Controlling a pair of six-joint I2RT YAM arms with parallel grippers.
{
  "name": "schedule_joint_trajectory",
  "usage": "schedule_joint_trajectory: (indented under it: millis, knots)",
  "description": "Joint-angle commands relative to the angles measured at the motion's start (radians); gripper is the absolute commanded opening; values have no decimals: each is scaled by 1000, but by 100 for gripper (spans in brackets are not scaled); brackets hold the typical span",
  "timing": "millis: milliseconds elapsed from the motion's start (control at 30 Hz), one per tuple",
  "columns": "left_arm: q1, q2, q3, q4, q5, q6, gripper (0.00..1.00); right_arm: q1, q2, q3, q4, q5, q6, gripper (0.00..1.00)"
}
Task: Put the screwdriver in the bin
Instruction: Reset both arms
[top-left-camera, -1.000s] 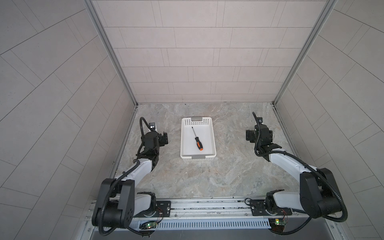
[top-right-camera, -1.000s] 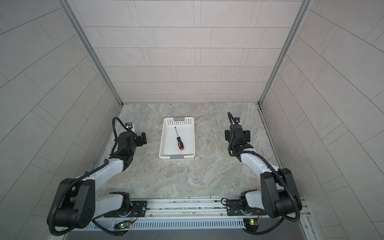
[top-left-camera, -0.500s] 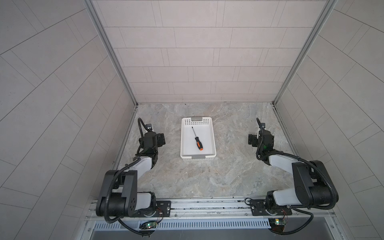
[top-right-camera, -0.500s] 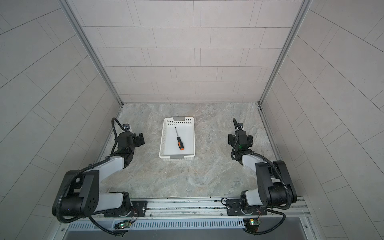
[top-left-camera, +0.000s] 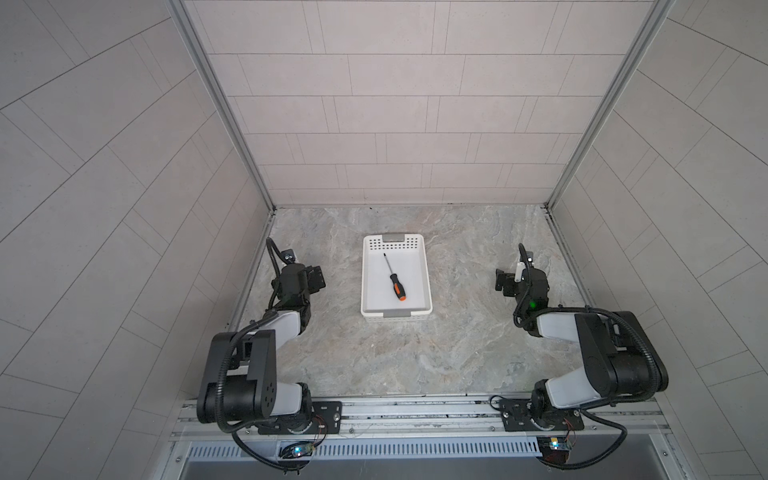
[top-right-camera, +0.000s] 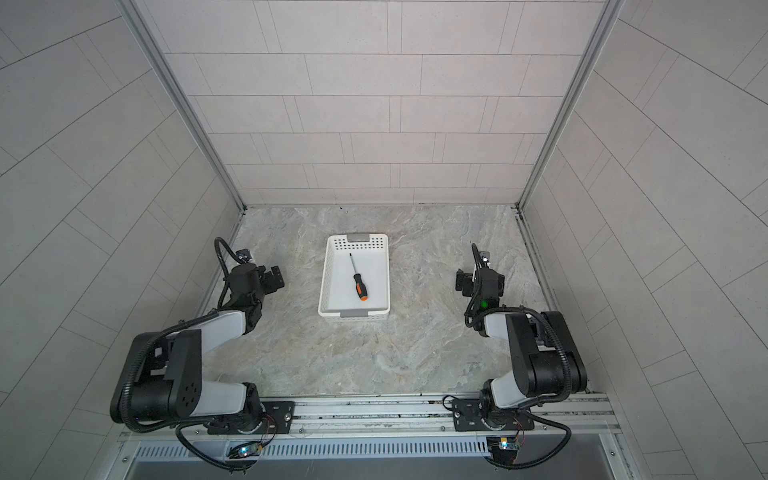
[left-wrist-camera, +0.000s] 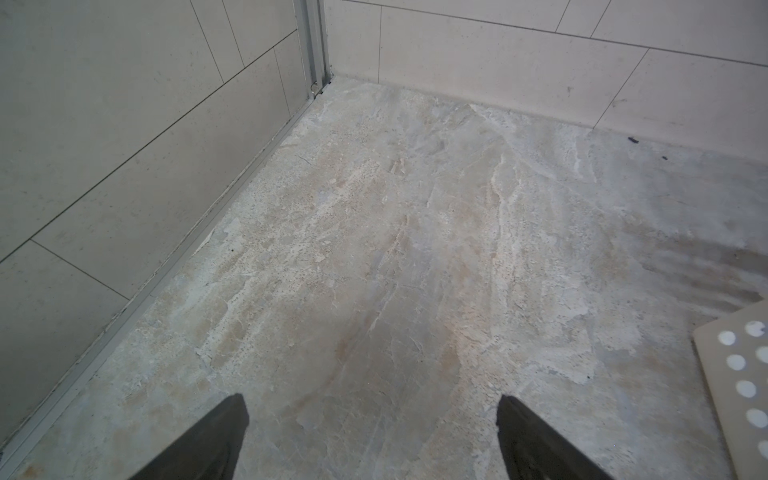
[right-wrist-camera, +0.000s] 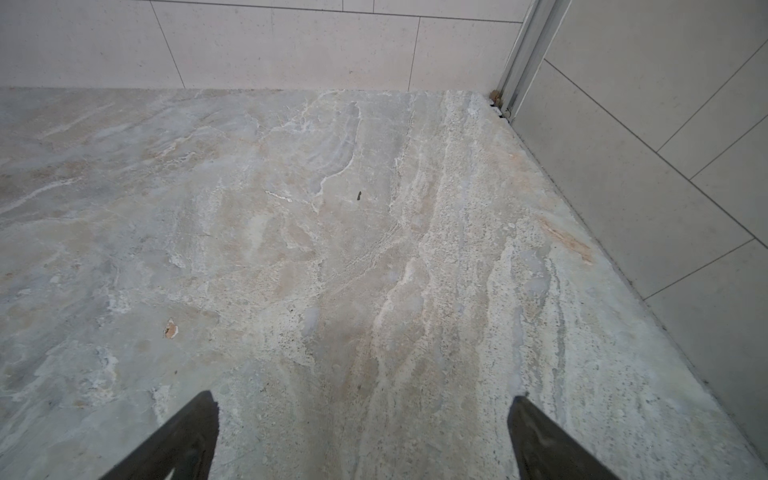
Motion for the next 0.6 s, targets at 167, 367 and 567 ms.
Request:
schedule_joint_trajectory:
  millis: [167,367,567]
  knots:
    - [6,49,-30,158,126,51,100,51,19,24,4,-18,-86,100]
    - [1,86,-14,164,197,93,100,56,16,15,17,-12,-89,100]
    - [-32,159,-26,251,139,115,100,60,10,-1,40,-8,-93,100]
